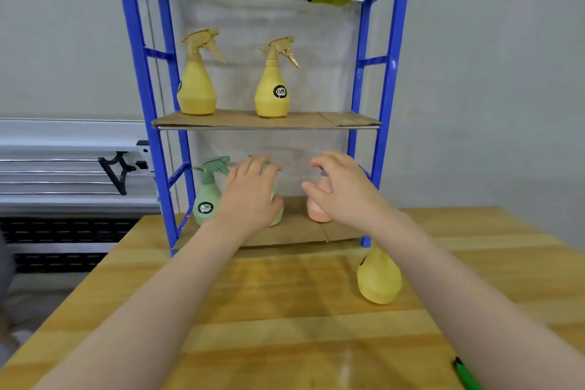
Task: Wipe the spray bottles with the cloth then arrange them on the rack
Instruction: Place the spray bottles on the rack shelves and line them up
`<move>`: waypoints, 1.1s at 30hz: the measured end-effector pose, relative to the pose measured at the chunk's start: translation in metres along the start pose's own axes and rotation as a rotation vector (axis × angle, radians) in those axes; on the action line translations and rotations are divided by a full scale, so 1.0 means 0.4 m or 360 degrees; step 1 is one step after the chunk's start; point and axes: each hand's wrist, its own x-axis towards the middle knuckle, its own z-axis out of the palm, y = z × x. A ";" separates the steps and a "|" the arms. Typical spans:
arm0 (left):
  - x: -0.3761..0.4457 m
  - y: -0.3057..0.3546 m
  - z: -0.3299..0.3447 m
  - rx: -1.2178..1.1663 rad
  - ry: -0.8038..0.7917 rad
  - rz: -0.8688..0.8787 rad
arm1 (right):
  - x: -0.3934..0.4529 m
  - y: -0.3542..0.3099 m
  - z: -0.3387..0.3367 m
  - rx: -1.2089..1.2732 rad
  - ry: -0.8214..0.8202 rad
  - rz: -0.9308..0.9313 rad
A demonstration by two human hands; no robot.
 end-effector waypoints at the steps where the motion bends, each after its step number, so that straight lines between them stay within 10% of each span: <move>1: -0.015 0.024 0.014 -0.0008 -0.0022 0.0033 | -0.033 0.010 -0.001 0.0042 0.0021 0.0036; 11: -0.137 0.245 0.194 -0.0047 -0.0427 0.0289 | -0.309 0.080 0.007 0.0443 0.0500 0.0308; 18: -0.182 0.318 0.294 -0.0738 -0.0741 0.0029 | -0.454 0.185 0.089 0.0518 0.0516 0.0592; 25: -0.198 0.346 0.323 -0.1107 -0.0929 -0.0216 | -0.456 0.299 0.144 0.0590 0.0025 0.1156; 33: -0.214 0.358 0.327 -0.1127 -0.0998 -0.0253 | -0.421 0.322 0.188 0.0510 -0.0210 0.1118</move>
